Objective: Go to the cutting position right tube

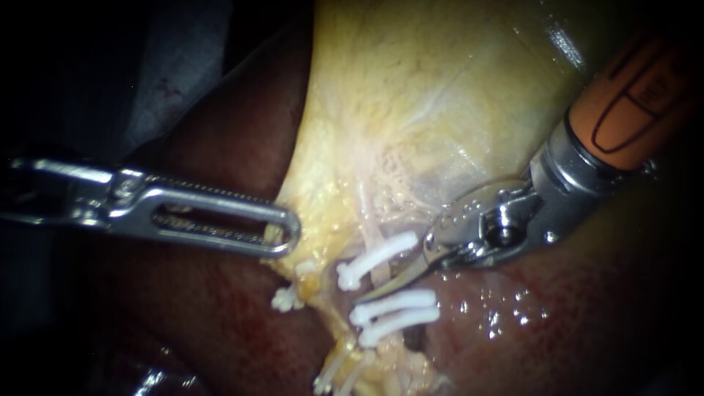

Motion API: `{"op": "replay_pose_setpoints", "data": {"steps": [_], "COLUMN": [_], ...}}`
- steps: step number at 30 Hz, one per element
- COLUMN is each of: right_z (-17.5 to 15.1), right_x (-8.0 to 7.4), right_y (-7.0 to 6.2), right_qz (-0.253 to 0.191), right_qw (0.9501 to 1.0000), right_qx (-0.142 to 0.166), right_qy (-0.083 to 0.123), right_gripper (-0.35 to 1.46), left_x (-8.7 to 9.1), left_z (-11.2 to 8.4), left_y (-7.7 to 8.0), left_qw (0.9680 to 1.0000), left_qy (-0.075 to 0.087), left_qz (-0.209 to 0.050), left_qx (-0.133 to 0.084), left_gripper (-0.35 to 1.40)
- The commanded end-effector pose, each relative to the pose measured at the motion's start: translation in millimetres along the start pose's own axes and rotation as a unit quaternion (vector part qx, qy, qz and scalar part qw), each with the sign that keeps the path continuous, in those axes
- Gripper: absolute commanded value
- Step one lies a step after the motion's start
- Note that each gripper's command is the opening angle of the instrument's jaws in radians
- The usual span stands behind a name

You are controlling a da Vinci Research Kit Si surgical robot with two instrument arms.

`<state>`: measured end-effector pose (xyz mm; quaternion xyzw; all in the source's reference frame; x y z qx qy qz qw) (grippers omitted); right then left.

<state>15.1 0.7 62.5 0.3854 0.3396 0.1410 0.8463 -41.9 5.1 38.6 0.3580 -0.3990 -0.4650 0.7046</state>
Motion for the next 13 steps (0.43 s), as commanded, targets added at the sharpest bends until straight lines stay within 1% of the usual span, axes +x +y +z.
{"op": "replay_pose_setpoints", "data": {"steps": [1, 13], "right_z": [0.0, 0.1], "right_x": [0.0, -0.1], "right_y": [0.0, 0.0], "right_qz": [0.000, -0.001], "right_qw": [1.0000, 1.0000], "right_qx": [0.000, 0.002], "right_qy": [0.000, -0.001], "right_gripper": [0.21, 0.19], "left_x": [0.0, 0.0], "left_z": [0.0, 0.0], "left_y": [0.0, 0.0], "left_qw": [1.0000, 1.0000], "left_qy": [0.000, -0.001], "left_qz": [0.000, 0.000], "left_qx": [0.000, -0.001], "left_gripper": [-0.35, -0.35]}}
